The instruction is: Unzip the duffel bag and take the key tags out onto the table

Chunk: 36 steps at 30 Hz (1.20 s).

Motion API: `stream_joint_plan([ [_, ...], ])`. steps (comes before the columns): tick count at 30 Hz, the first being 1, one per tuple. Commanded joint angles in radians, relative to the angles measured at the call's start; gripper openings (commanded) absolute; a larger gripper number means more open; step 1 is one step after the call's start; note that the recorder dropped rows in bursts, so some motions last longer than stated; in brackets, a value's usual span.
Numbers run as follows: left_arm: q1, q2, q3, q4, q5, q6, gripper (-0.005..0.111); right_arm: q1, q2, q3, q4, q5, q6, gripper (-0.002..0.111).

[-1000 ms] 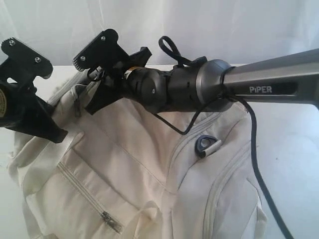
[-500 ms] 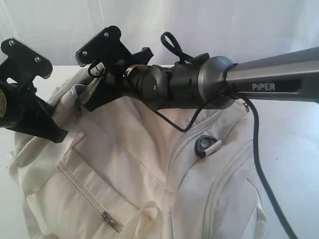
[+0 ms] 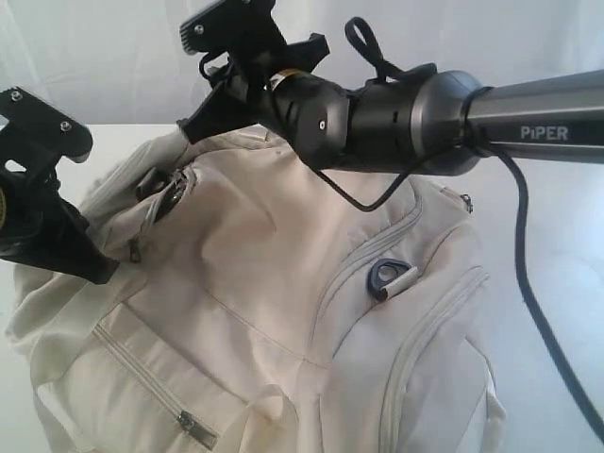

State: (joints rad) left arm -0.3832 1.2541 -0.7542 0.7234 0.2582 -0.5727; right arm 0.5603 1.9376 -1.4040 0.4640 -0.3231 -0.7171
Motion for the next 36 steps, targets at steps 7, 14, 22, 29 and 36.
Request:
stream_joint_plan([
  [7,0.001,-0.010,0.010,-0.013,0.050,-0.013,0.000,0.000,-0.004,-0.004,-0.108,0.352,-0.081,0.051],
  [14,0.001,-0.010,0.010,-0.013,0.050,-0.013,0.000,0.059,-0.054,-0.004,-0.104,0.435,-0.207,0.051],
  [22,0.001,-0.010,0.010,-0.013,0.050,-0.013,0.000,0.099,-0.051,-0.004,-0.104,0.483,-0.253,0.050],
  [29,0.001,-0.010,0.010,-0.013,0.070,-0.013,0.000,0.099,-0.012,-0.004,-0.106,0.469,-0.274,0.050],
  [36,0.003,-0.010,0.010,0.027,0.162,-0.073,0.000,0.084,-0.018,-0.002,-0.109,0.551,-0.245,0.050],
])
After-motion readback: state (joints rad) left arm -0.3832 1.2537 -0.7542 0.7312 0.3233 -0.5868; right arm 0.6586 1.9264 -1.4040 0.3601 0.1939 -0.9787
